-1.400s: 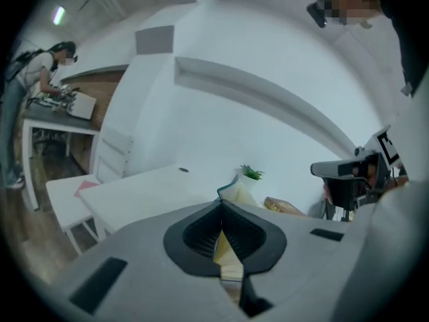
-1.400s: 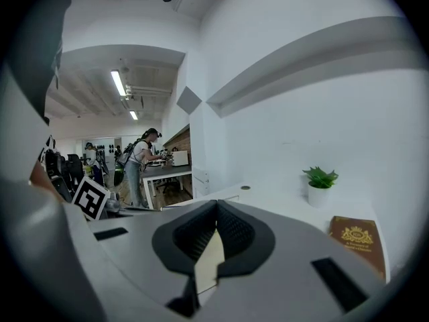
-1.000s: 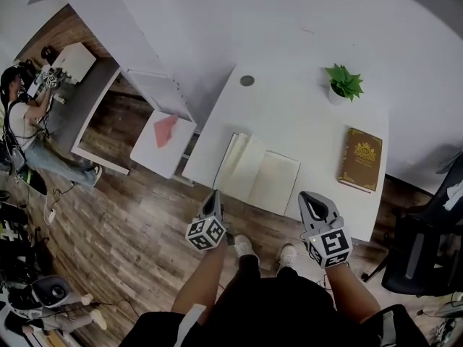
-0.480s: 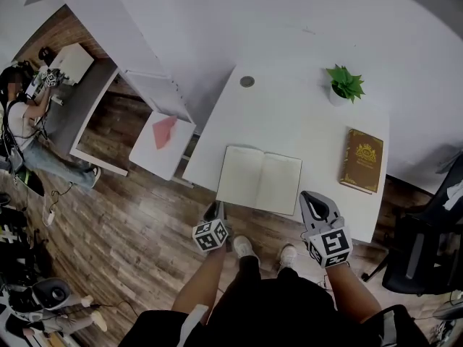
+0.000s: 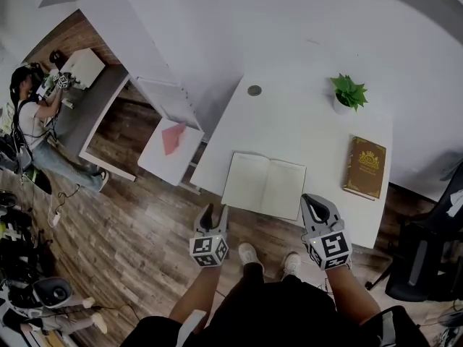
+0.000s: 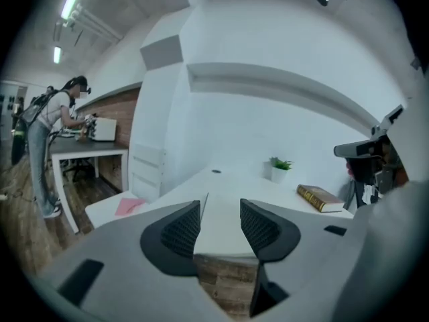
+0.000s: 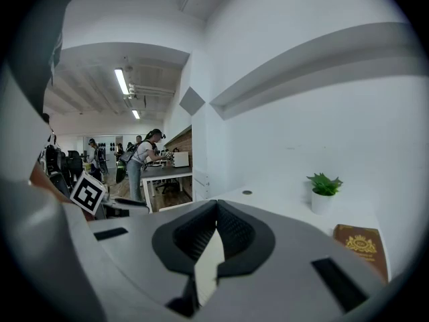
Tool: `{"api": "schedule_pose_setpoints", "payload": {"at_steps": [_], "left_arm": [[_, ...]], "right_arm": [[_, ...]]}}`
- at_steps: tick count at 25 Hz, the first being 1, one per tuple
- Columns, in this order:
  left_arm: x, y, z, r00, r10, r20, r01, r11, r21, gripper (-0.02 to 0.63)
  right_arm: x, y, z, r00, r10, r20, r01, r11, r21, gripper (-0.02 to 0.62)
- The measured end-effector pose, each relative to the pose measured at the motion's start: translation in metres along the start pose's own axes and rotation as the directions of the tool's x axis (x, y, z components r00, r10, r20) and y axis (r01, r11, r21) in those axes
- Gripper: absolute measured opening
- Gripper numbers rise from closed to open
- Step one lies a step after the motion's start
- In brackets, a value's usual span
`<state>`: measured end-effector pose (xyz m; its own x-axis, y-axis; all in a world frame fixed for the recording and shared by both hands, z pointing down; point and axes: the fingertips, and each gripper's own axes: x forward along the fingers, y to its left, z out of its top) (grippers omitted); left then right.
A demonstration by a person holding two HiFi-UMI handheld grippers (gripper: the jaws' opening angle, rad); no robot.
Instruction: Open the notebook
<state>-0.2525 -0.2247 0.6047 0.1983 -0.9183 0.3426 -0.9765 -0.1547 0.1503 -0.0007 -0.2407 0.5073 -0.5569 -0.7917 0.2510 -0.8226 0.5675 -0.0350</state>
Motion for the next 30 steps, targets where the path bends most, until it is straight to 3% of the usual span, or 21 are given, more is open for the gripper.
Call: {"api": "schedule_pose_setpoints", "payload": {"at_steps": [2, 6, 7, 11, 16, 30], "left_arm": [[-0.001, -0.021, 0.028, 0.997, -0.046, 0.056, 0.043, 0.998, 0.053, 0.157], [-0.002, -0.058, 0.07, 0.983, -0.129, 0.133, 0.116, 0.988, 0.102, 0.014], [-0.003, -0.068, 0.077, 0.978, -0.158, 0.139, 0.142, 0.983, 0.117, 0.006], [-0.009, -0.104, 0.096, 0.951, -0.27, 0.15, 0.246, 0.956, 0.16, 0.006], [-0.012, -0.132, 0.1, 0.929, -0.342, 0.145, 0.307, 0.927, 0.215, 0.006], [-0.017, -0.146, 0.093, 0.925, -0.359, 0.122, 0.327, 0.918, 0.226, 0.006]], "right_arm": [[-0.003, 0.0, 0.003, 1.0, -0.004, 0.007, 0.004, 1.0, -0.01, 0.003], [-0.01, 0.0, 0.011, 0.999, -0.012, 0.033, 0.013, 1.0, -0.019, 0.003], [-0.012, 0.0, 0.013, 0.999, -0.015, 0.038, 0.016, 1.0, -0.021, 0.003], [-0.021, 0.001, 0.02, 0.998, -0.005, 0.055, 0.009, 0.998, -0.067, 0.002], [-0.028, 0.002, 0.026, 0.998, -0.007, 0.068, 0.015, 0.993, -0.118, 0.002], [-0.031, 0.001, 0.033, 0.995, -0.016, 0.097, 0.024, 0.996, -0.087, 0.002]]}}
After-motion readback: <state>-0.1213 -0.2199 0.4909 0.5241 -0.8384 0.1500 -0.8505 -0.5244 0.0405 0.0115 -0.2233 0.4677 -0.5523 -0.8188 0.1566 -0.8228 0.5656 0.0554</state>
